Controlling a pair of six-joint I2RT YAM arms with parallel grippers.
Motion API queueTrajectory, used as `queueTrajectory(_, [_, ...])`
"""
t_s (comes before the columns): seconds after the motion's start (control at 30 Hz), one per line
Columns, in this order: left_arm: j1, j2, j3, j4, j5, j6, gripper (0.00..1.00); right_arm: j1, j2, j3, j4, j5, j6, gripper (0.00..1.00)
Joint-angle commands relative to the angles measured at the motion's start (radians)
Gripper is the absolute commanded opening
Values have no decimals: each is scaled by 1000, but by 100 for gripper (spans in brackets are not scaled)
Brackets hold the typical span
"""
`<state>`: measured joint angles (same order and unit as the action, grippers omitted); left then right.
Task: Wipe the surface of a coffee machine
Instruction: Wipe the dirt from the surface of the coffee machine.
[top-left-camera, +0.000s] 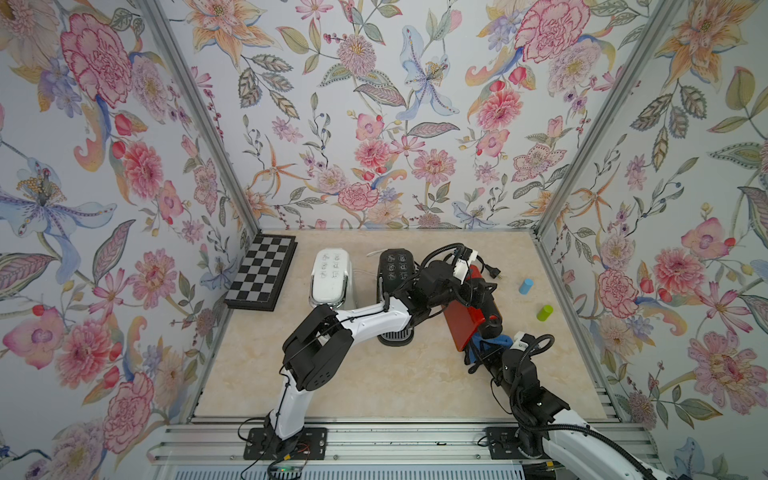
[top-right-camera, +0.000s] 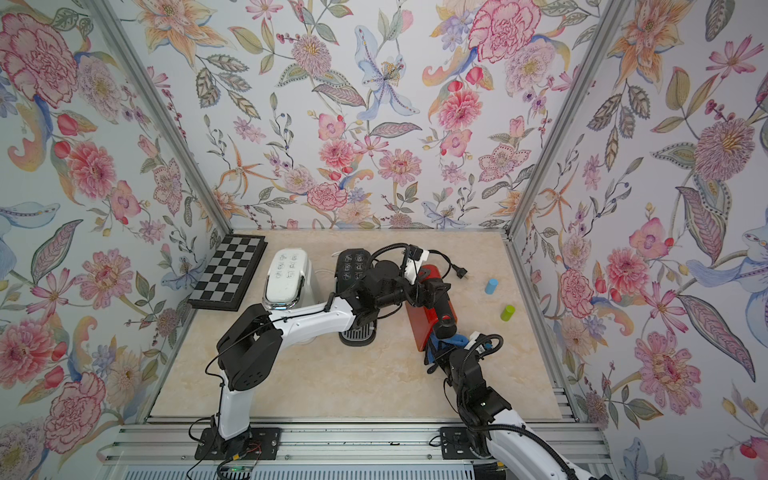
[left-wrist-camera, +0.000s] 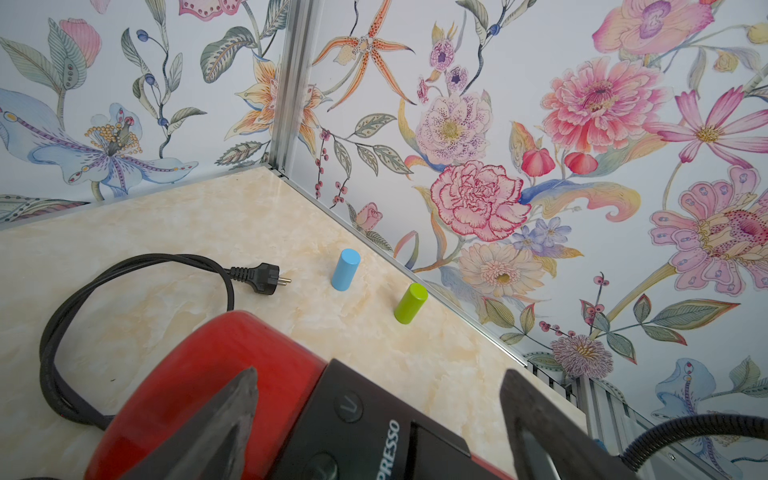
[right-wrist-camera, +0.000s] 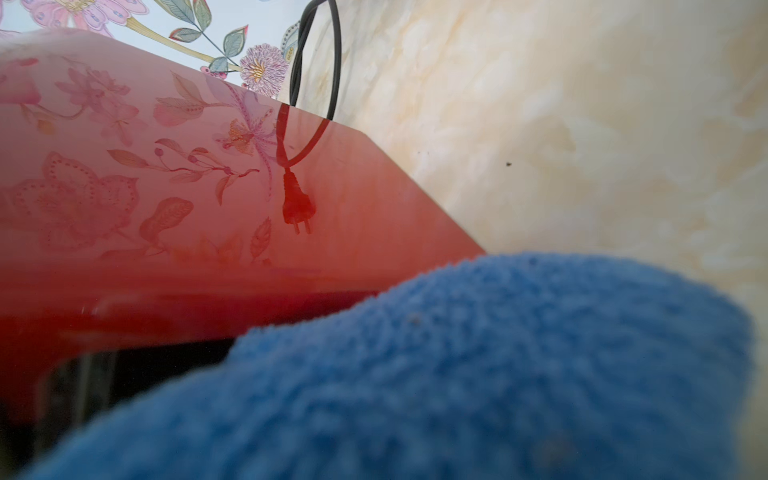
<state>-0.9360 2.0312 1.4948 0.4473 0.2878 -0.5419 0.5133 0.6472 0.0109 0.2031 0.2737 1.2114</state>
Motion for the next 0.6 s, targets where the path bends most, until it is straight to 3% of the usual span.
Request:
queueTrajectory(0.0, [0, 61, -21, -151, 37, -35, 92, -17, 93, -42, 29, 36, -5, 0])
queueTrajectory(0.33, [0, 49, -28, -159, 37, -35, 92, -24, 436, -9, 288, -49, 22, 0])
queueTrajectory(0.47, [0, 48, -38, -157, 42, -39, 92, -23, 452, -27, 412, -112, 47, 0])
queueTrajectory(0.57, [0, 44, -46, -150, 45, -43, 92, -24, 386, -37, 439, -148, 70, 0])
